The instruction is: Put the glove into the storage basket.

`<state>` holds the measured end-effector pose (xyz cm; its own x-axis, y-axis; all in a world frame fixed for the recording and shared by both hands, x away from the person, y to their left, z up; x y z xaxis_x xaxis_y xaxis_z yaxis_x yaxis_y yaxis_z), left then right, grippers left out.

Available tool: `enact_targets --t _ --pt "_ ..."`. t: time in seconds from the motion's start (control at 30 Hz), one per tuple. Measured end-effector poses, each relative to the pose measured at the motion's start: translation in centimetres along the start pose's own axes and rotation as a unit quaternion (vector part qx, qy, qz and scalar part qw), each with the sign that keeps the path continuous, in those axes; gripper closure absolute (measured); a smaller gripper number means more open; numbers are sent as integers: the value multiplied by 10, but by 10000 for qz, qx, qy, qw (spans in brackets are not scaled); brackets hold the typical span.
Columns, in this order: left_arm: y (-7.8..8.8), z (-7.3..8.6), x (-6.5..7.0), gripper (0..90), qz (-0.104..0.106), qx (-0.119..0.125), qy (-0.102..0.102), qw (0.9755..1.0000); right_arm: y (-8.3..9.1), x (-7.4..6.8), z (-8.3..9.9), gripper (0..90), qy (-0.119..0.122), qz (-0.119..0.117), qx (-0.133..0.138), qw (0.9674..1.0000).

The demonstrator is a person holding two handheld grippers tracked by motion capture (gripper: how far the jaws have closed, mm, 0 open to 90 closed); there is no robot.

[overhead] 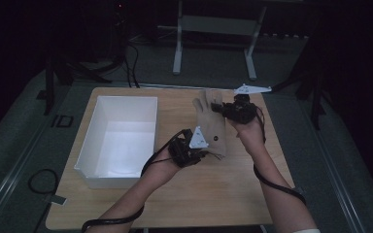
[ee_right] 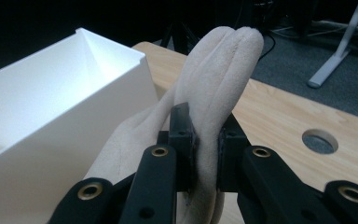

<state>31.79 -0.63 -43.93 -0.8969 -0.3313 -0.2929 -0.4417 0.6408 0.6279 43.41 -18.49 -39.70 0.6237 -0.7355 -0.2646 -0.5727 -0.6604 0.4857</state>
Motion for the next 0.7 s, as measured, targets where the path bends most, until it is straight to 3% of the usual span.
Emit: enact_targets --t 0.27,0.7 --pt "16 -1 -9 818 -181 1 2 9998 -2 -13 -18 804 107 -45 68 9999" --pt "44 20 -20 818 -504 -52 141 9986 -26 -43 -38 804 199 -251 29 9995"
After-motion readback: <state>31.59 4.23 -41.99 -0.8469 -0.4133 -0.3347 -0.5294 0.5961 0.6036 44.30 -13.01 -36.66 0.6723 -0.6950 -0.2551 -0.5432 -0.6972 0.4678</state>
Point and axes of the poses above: each handheld gripper's, and its own axes: y roughly backward along the jaws, z roughly out of its underside, x roughly to its right, the point moved 2 cm from there along -y, roughly forward along the jaws, and after that the axes turned 11 degrees about -y, right-handed, at the moved point
